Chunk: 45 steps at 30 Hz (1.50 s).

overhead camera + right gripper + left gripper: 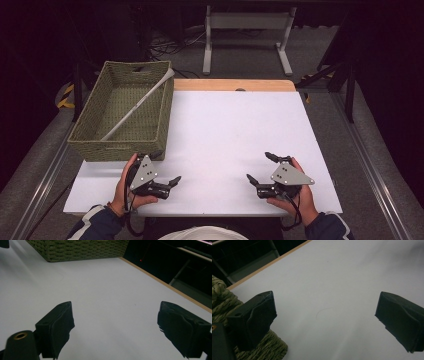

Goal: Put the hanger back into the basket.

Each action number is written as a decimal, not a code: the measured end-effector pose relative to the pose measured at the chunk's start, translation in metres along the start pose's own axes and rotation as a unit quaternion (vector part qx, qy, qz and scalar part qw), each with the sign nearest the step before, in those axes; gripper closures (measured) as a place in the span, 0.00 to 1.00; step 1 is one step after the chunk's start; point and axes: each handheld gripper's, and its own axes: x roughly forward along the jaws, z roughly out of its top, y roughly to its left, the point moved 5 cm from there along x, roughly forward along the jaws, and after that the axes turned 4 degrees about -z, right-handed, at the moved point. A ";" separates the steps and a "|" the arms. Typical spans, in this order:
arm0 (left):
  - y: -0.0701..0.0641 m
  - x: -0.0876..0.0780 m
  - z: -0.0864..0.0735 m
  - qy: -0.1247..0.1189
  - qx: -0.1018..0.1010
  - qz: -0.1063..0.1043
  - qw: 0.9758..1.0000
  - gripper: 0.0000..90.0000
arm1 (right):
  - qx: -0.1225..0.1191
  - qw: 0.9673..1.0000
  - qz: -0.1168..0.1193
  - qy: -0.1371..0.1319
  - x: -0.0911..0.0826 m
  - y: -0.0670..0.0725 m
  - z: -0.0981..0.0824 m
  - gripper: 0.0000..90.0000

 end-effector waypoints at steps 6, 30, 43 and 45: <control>0.000 0.001 0.001 -0.004 -0.004 -0.001 1.000 0.04 | 0.003 1.000 -0.005 -0.003 -0.001 -0.002 -0.001 0.15; 0.001 -0.002 0.001 -0.010 -0.004 -0.007 1.000 0.04 | -0.003 1.000 -0.009 -0.009 -0.001 0.000 0.001 0.16; 0.002 -0.002 0.001 -0.006 -0.001 -0.009 1.000 0.04 | -0.008 1.000 -0.006 -0.009 0.000 0.001 0.000 0.16; 0.002 -0.002 0.001 -0.006 -0.003 -0.009 1.000 0.04 | -0.008 1.000 -0.006 -0.008 0.000 0.001 0.000 0.16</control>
